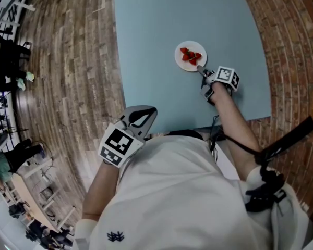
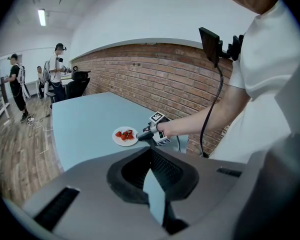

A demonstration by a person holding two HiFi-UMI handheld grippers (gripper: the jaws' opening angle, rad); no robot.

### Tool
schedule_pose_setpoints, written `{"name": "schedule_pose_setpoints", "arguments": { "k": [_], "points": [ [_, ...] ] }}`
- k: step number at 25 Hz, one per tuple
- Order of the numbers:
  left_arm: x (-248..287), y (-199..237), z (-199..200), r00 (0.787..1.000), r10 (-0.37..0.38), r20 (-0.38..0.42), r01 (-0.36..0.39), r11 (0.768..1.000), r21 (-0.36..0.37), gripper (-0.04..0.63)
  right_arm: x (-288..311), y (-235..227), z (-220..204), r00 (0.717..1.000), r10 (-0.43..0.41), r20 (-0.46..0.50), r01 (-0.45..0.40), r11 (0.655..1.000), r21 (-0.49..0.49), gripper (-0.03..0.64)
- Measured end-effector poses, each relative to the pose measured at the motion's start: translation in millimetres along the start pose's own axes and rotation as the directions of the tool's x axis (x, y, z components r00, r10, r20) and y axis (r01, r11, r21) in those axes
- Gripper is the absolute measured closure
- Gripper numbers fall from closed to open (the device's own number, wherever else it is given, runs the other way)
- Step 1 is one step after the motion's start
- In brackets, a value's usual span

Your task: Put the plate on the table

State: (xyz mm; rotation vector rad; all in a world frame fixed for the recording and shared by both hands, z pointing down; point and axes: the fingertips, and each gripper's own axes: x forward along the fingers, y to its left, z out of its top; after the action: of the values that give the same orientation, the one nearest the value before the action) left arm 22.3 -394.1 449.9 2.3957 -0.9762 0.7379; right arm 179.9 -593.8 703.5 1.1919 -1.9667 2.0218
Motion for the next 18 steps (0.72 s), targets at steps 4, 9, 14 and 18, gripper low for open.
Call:
{"name": "schedule_pose_setpoints", "arguments": {
  "k": [4,9,14,18],
  "points": [
    [-4.6,0.8,-1.0,1.0,-0.003,-0.001,0.003,1.0,-0.005,0.594,-10.1,-1.5,0.3,0.997,-0.081,0.004,0.081,0.992,-0.102,0.505],
    [-17.0,3.2,-0.8,1.0,-0.024,0.01,0.024,1.0,-0.004,0.594,-25.8,9.1,-13.3,0.989,-0.146,-0.002,0.142,0.962,-0.233,0.505],
    [-29.4,2.0,-10.7,0.999,-0.044,0.027,0.044,0.999,0.01,0.594,-39.2,21.8,-46.7,0.974,-0.227,-0.001,0.206,0.885,-0.418,0.506],
    [-40.3,-6.6,-25.2,0.997,-0.073,0.025,0.073,0.997,0.008,0.594,-52.2,46.5,-97.3,0.968,-0.248,-0.048,0.18,0.809,-0.56,0.509]
  ]
}}
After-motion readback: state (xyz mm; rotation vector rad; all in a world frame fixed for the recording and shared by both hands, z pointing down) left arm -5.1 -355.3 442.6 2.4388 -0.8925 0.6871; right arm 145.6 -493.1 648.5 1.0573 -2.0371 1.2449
